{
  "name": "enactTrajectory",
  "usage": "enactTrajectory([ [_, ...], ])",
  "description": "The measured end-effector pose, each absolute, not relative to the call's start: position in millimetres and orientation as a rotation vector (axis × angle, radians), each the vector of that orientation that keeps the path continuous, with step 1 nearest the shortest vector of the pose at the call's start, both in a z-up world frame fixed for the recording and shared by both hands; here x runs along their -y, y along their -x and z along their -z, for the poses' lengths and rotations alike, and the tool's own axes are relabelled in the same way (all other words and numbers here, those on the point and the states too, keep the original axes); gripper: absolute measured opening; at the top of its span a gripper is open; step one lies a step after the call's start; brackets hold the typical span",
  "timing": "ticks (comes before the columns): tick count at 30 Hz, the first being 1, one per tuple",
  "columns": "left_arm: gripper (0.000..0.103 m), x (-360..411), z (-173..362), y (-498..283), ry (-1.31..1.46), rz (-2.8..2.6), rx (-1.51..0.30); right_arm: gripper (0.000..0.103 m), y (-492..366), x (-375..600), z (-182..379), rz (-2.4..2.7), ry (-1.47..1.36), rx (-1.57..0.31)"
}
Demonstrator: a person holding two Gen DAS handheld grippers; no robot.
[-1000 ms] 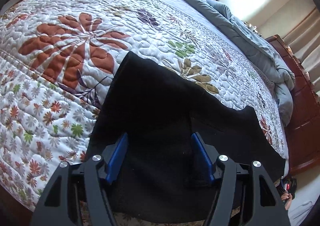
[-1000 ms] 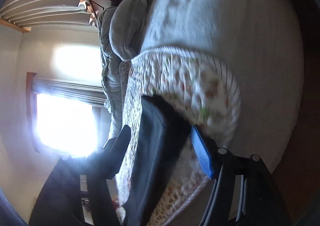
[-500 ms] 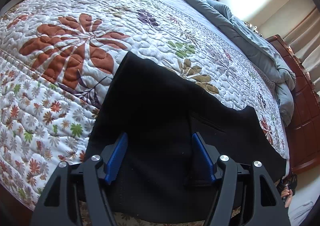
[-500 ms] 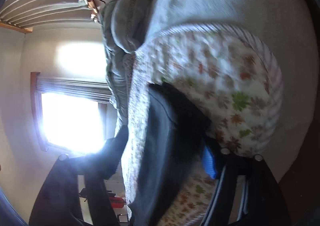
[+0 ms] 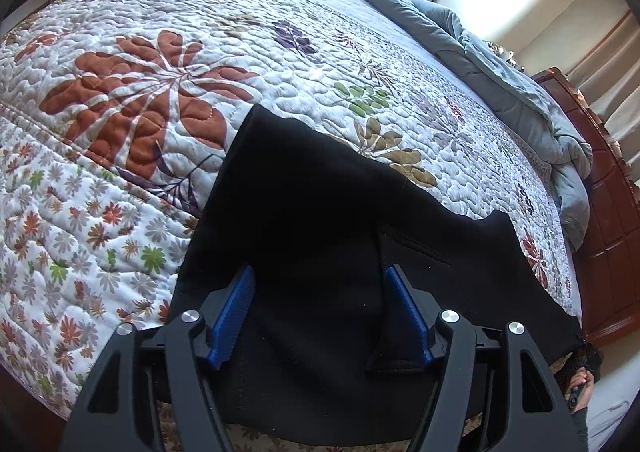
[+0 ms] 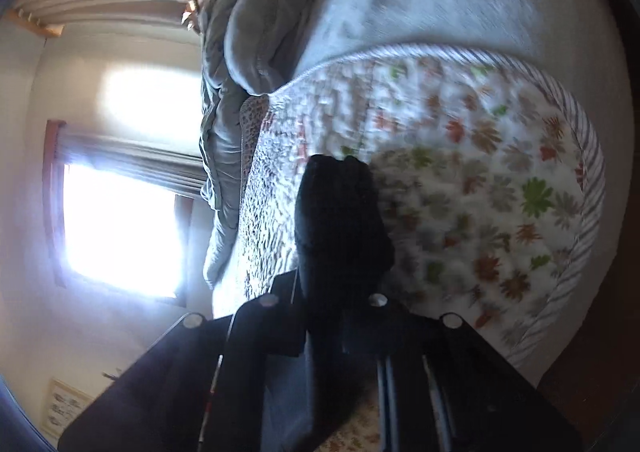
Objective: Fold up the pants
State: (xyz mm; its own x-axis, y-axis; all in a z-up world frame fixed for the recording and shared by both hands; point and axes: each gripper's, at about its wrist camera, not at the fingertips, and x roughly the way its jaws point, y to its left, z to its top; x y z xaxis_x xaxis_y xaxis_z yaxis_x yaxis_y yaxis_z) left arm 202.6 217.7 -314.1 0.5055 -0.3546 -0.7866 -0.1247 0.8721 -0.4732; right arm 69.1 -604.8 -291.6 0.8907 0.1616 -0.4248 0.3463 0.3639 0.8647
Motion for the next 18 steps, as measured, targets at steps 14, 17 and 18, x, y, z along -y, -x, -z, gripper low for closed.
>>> enactTrajectory([
  [14,0.068,-221,314,-199,0.531,0.162,-1.010,0.011,-84,509,157,0.224,-0.747,-0.552],
  [17,0.069,-222,314,-198,0.540,0.172,-1.006,0.011,-88,487,138,0.221,-0.684,-0.555],
  [18,0.070,-222,314,-197,0.542,0.174,-1.004,0.011,-91,478,131,0.224,-0.654,-0.560],
])
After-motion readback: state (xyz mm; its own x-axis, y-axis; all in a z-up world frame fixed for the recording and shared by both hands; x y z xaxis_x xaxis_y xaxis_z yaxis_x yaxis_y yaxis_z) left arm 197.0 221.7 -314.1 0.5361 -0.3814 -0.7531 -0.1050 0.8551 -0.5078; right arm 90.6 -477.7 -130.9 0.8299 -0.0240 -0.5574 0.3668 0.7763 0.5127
